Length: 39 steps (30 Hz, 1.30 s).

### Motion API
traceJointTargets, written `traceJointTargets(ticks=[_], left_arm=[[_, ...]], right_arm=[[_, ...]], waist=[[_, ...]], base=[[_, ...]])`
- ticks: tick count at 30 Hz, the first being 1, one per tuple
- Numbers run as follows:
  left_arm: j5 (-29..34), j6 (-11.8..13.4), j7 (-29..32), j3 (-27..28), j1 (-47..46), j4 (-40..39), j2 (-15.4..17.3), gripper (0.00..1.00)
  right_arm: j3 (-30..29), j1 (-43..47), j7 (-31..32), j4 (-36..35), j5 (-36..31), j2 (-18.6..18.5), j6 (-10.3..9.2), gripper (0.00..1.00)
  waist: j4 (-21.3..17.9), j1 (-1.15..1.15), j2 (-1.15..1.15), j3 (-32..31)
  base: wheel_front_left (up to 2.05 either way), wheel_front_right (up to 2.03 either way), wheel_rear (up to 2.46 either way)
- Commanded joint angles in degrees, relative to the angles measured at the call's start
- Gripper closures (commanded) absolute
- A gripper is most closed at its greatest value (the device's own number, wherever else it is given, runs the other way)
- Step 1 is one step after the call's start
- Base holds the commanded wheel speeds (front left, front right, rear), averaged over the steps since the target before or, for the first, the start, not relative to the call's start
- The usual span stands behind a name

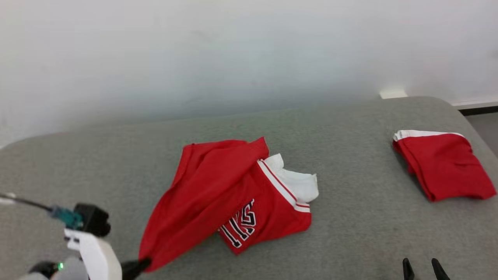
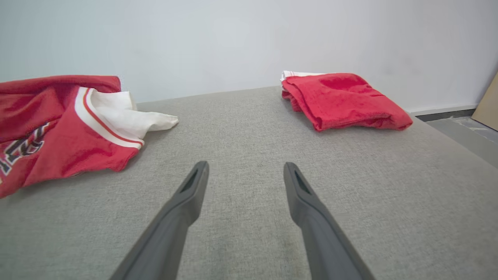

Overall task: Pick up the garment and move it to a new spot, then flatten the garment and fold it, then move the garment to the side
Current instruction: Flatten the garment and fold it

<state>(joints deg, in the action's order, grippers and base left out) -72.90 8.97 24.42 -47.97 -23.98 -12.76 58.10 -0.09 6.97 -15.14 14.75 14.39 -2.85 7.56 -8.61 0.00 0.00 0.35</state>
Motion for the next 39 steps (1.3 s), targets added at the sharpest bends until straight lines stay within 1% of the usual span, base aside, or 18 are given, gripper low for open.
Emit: traceJointTargets(ticks=[1, 4, 7, 13, 17, 20, 21, 22, 23, 24, 25, 26, 28, 30, 34, 35, 37, 39], left_arm=[[0.0, 0.8, -2.4, -0.8, 3.3, 1.1, -1.1, 1.0], [0.8, 2.6, -7.6, -2.3, 9.0, 6.6, -3.2, 1.0], [1.5, 2.6, -11.9, -3.6, 12.4, 12.8, -6.6, 1.0], [-0.8, -1.1, -19.3, -3.3, 16.4, 24.0, -13.3, 1.0], [-0.7, -3.5, -22.6, -3.2, 17.6, 29.9, -15.6, 1.0], [-2.0, -5.2, -24.7, -2.0, 18.2, 32.4, -16.1, 1.0], [-2.1, -5.6, -25.5, -1.6, 18.4, 32.9, -16.1, 0.75], [-2.4, -5.9, -26.1, -1.2, 18.6, 33.3, -16.1, 0.59], [-2.6, -6.2, -26.3, -1.1, 18.9, 33.5, -16.0, 0.53], [-2.9, -6.3, -26.5, -0.8, 19.2, 33.8, -15.7, 0.4], [-3.6, -6.1, -26.8, -0.3, 19.4, 33.9, -15.5, 0.06], [-4.0, -6.0, -27.3, 0.3, 19.7, 34.0, -15.2, 0.0], [-4.7, -5.7, -27.6, 0.9, 20.3, 33.9, -14.3, 0.0], [-5.5, -4.6, -28.0, 1.8, 21.1, 33.5, -13.2, 0.0], [-4.5, -0.5, -28.8, 3.3, 21.3, 30.7, -9.8, 0.0], [-4.5, -0.5, -28.8, 3.3, 21.3, 30.7, -9.8, 0.0], [-3.3, 2.0, -29.8, 4.1, 20.1, 28.1, -8.2, 0.0], [-1.4, 3.8, -31.1, 5.0, 17.8, 24.0, -7.2, 0.0]], right_arm=[[0.2, 0.4, 0.0, -0.1, 0.2, -0.1, -0.17, 0.0], [0.4, 0.5, 0.0, 0.1, -0.6, -0.1, -0.17, 0.0], [0.2, 0.2, 0.0, 0.1, -1.3, -0.1, -0.17, 0.0], [-0.1, -0.2, 0.0, 0.2, -2.1, -0.1, -0.17, 0.0], [0.2, 0.2, 0.0, 0.4, -2.2, -0.1, -0.17, 0.0], [0.1, 0.6, 0.0, 0.5, -2.1, -0.1, -0.17, 0.0], [0.1, 0.8, 0.0, 0.5, -2.1, -0.1, -0.17, 0.0], [0.0, 0.9, 0.0, 0.5, -2.1, -0.1, -0.18, 0.0], [-0.1, 1.0, 0.0, 0.5, -2.1, -0.1, -0.17, 0.0], [-0.1, 1.1, 0.0, 0.6, -2.1, -0.1, -0.17, 0.0], [-0.1, 1.1, 0.0, 0.6, -2.1, -0.1, -0.17, 0.0], [-0.1, 1.1, 0.0, 0.6, -2.1, -0.1, -0.17, 0.0], [-0.1, 1.2, 0.0, 0.6, -2.1, -0.1, -0.17, 0.0], [0.0, 1.2, 0.0, 0.5, -2.1, -0.1, -0.17, 0.0], [-0.1, 1.1, 0.0, 0.3, -2.3, -0.1, -0.17, 0.0], [-0.1, 1.1, 0.0, 0.3, -2.3, -0.1, -0.17, 0.0], [-0.1, 1.0, 0.0, 0.2, -2.3, -0.4, -0.17, 0.0], [0.1, 0.8, 0.0, 0.2, -2.3, -0.6, -0.17, 0.0]], waist=[[2.3, 0.0, 0.0, 0.4], [4.2, 0.0, 0.0, 0.4], [5.6, 0.0, 0.0, 0.3], [6.9, 0.0, 0.0, 0.0], [7.1, 0.0, 0.0, -0.2], [7.1, 0.0, 0.0, -0.3], [7.0, 0.0, 0.0, -0.4], [7.0, 0.0, 0.0, -0.4], [7.0, 0.0, 0.0, -0.4], [6.9, 0.0, 0.0, -0.5], [6.9, 0.0, 0.0, -0.5], [6.9, 0.0, 0.0, -0.6], [6.8, 0.0, 0.0, -0.7], [6.5, 0.0, 0.0, -0.7], [5.6, 0.0, 0.0, -0.8], [5.6, 0.0, 0.0, -0.8], [5.0, 0.0, 0.0, -0.7], [4.3, 0.0, 0.0, -0.6]], base=[[0.0, 0.0, 0.0], [0.0, 0.0, 0.0], [0.0, 0.0, 0.0], [0.0, 0.0, 0.0], [0.0, 0.0, 0.0], [0.0, 0.0, 0.0], [0.0, 0.0, 0.0], [0.0, 0.0, 0.0], [0.0, 0.0, 0.0], [0.0, 0.0, 0.0], [0.0, 0.0, 0.0], [0.0, 0.0, 0.0], [0.0, 0.0, 0.0], [0.0, 0.0, 0.0], [0.0, 0.0, 0.0], [0.0, 0.0, 0.0], [0.0, 0.0, 0.0], [0.0, 0.0, 0.0]])
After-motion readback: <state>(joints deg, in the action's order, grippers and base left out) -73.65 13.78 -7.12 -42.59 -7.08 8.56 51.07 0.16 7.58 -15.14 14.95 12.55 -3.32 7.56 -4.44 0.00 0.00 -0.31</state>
